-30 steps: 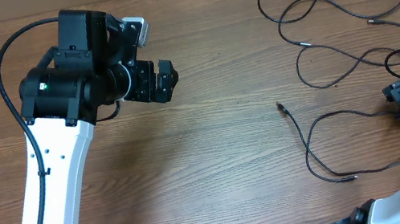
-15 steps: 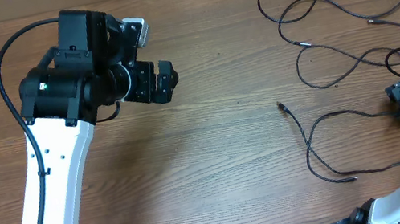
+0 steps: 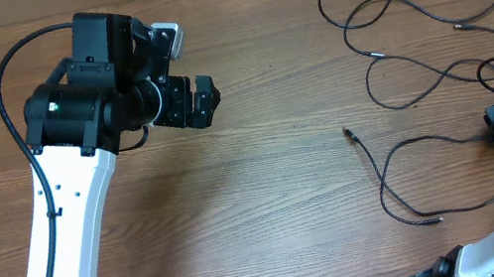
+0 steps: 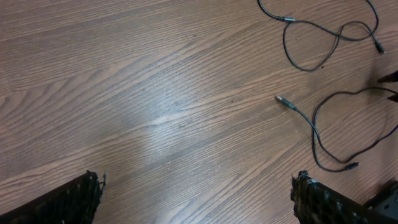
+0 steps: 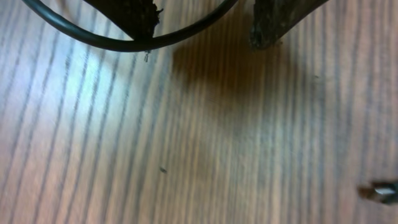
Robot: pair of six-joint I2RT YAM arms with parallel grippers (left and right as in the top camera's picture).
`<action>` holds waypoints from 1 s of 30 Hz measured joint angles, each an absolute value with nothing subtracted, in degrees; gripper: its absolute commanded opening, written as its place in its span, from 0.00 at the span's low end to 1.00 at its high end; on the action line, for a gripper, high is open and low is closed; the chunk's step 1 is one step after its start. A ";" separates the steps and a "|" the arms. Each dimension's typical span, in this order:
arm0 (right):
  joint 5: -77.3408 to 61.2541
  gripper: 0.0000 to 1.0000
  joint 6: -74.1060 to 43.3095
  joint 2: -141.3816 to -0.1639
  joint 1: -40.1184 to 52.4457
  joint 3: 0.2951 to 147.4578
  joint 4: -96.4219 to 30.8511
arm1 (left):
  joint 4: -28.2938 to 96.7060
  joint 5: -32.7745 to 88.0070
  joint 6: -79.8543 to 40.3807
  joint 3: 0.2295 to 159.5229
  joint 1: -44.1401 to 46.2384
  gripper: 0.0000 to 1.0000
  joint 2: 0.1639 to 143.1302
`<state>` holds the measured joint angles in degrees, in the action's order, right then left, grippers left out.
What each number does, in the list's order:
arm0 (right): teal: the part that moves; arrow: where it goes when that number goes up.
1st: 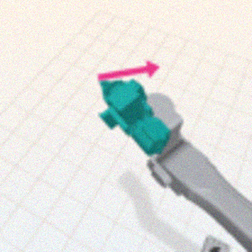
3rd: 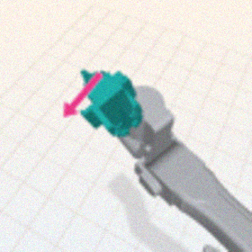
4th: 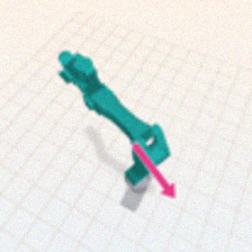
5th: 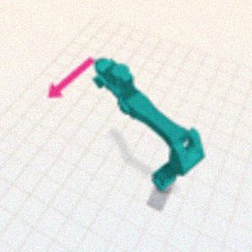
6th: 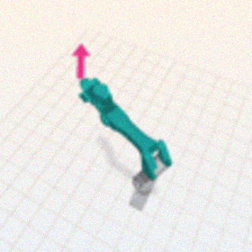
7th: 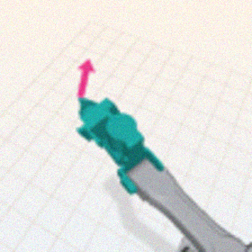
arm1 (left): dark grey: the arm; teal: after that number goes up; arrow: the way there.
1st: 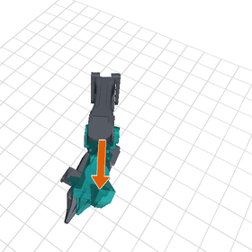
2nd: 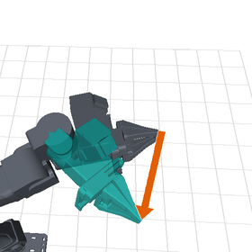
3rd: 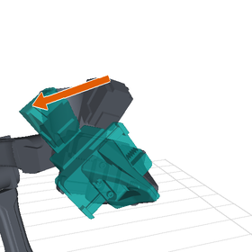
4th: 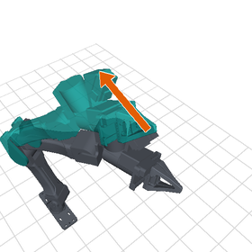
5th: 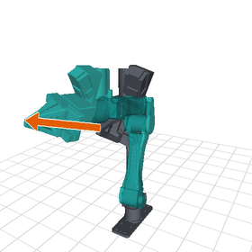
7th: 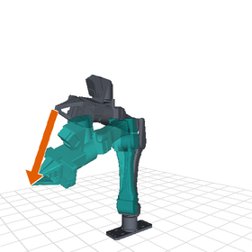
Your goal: Untangle cables
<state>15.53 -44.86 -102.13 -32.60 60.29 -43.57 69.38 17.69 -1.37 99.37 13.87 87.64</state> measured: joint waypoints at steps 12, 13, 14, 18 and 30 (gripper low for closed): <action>15.99 0.07 -44.95 -102.15 -32.60 61.14 -41.87 | 69.41 17.69 -1.37 99.37 13.87 0.99 87.64; 15.99 0.04 -44.93 -102.15 -32.62 61.69 -42.22 | 69.38 17.69 -1.37 99.37 13.87 1.00 87.64; 15.97 0.04 -44.97 -102.15 -32.64 62.26 -42.50 | 69.41 17.69 -1.37 99.37 13.87 1.00 87.64; 15.97 0.04 -44.99 -102.19 -33.52 66.04 -44.69 | 69.41 17.69 -1.37 99.37 13.87 0.99 87.64; 16.38 0.05 -44.97 -102.19 -36.01 71.90 -48.05 | 69.41 17.69 -1.37 99.37 13.87 0.99 87.64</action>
